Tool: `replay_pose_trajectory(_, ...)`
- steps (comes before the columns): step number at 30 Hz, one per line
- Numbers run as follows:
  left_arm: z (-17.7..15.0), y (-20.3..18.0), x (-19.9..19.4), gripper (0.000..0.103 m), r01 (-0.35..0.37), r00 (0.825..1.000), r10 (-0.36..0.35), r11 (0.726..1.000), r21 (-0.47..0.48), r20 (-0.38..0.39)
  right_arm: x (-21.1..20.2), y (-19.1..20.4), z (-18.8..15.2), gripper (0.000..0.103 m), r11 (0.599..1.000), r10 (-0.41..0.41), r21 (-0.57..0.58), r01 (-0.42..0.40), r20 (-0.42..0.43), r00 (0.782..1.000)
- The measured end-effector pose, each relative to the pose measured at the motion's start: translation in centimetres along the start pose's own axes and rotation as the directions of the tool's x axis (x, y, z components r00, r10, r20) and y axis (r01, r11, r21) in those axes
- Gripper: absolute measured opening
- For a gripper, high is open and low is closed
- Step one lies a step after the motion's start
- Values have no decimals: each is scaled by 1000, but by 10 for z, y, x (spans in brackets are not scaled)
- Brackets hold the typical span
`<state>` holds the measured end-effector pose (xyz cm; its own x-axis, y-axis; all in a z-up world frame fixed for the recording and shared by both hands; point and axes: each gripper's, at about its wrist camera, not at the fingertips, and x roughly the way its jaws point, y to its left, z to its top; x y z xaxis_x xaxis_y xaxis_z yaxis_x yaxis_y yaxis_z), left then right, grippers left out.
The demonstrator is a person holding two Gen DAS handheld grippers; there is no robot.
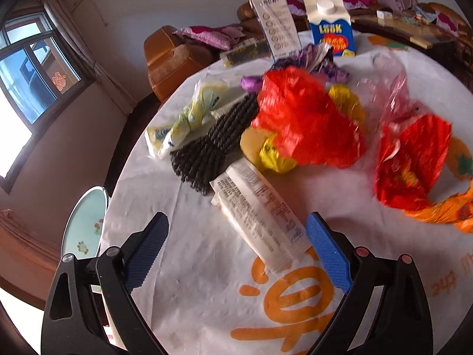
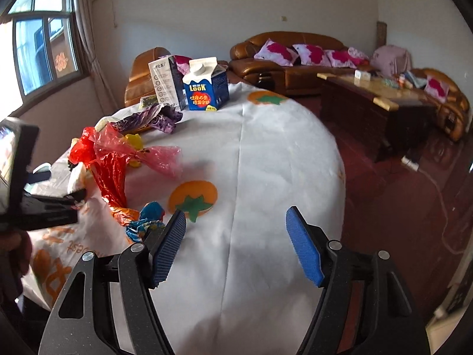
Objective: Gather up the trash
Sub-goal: 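Grasp the white paper receipt with the left tool while the right tool grasps the blue-orange candy wrapper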
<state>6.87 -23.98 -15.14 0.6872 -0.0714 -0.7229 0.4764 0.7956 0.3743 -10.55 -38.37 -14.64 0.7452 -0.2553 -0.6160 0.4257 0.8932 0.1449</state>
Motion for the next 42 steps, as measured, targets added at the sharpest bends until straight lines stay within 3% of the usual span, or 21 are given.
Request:
replay_pose_trajectory(7, -24, 24, -10, 97, -45, 999, 46, 998, 41, -5, -9, 17, 3, 72, 996, 91, 16, -91, 19, 996)
replay_pose_trajectory(13, -35, 49, -10, 98, -56, 998, 56, 998, 15, -14, 15, 51, -1, 69, 989, 140, -35, -143, -74, 987)
replay_pose_trajectory(15, -33, 53, -9, 98, -49, 999, 49, 999, 6, -17, 23, 50, -2, 53, 990, 133, -37, -137, -106, 985)
replay_pose_trajectory(16, -33, 54, -9, 98, -44, 999, 44, 999, 5, -17, 25, 48, -2, 50, 991, 123, -43, -128, -109, 986)
replay_pose_trajectory(19, -32, 55, -8, 98, -41, 999, 41, 999, 7, -14, 27, 32, 7, 52, 998, 21, -64, -27, -97, 995)
replay_pose_trajectory(23, -30, 54, -8, 97, -28, 1000, 28, 1000, -5, -12, 21, 22, 13, 58, 999, 48, -20, -49, -79, 996)
replay_pose_trajectory(28, -29, 46, -12, 97, -2, 1000, 2, 1000, 0, 1, 12, 27, 19, 58, 997, 81, 0, -81, -35, 996)
replay_pose_trajectory(31, -26, 40, -7, 97, 1, 1000, -1, 1000, 8, 12, 24, 25, 26, 58, 998, 63, 15, -62, -52, 997)
replay_pose_trajectory(33, -24, 39, -4, 96, 5, 1000, -5, 1000, 5, 15, 37, 22, 28, 50, 997, 71, 36, -68, -95, 993)
replay_pose_trajectory(35, -23, 41, -4, 85, 53, 999, -53, 999, -2, 13, 47, 22, 25, 44, 991, 127, 61, -119, -147, 981)
replay_pose_trajectory(40, -26, 40, -10, 46, 171, 985, -171, 985, 12, 9, 40, 27, 17, 34, 984, 178, 43, -173, -152, 972)
replay_pose_trajectory(42, -27, 37, -12, 37, 185, 983, -186, 982, 26, 8, 37, 28, 14, 31, 980, 199, 41, -195, -152, 968)
